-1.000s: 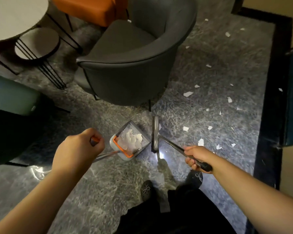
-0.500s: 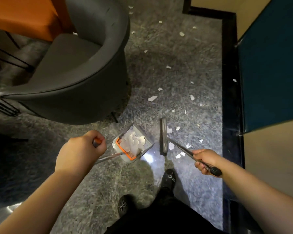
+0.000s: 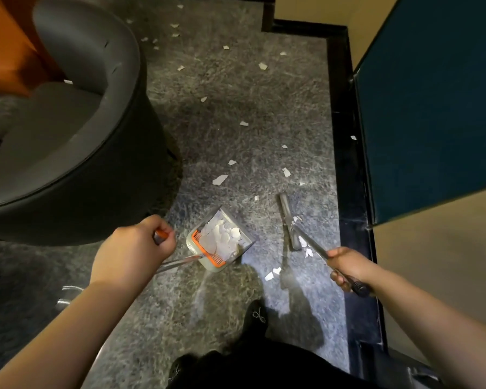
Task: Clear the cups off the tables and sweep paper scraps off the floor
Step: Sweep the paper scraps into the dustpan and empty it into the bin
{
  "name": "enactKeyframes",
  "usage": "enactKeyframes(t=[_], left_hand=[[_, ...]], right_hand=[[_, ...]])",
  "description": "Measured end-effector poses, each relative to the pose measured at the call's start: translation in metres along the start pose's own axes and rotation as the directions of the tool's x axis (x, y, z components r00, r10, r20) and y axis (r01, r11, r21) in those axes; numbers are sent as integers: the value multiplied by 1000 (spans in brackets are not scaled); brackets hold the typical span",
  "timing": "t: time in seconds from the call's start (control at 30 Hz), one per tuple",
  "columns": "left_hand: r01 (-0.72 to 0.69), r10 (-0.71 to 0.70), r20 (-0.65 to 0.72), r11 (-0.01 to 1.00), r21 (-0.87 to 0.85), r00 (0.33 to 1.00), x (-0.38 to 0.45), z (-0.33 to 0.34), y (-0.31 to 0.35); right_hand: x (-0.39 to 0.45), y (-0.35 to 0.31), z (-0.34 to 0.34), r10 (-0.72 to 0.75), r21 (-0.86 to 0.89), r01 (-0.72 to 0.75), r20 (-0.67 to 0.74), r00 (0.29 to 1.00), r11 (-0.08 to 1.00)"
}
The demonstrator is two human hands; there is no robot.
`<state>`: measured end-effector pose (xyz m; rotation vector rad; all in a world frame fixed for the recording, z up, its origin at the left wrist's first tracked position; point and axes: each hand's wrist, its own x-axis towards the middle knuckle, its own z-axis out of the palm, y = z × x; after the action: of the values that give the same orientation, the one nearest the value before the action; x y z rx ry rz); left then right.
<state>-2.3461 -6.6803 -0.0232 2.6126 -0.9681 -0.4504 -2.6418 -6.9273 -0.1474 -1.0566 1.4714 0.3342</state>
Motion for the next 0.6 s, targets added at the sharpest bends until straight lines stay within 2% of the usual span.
enactKeyframes(t=[0.17,0.33,0.6], left_hand=[[-93,93,-1,995,32,996,21,1,17],[-183,182,30,982,54,983,46,-5,17],[-404,373,217,907,122,902,98,-14,10]], right_hand=[[-5,0,-8,21,169,-28,48,999,985],[-16,3,15,38,213,-52,70,997,976],[-40,13,72,108,318,-109,23,994,942]])
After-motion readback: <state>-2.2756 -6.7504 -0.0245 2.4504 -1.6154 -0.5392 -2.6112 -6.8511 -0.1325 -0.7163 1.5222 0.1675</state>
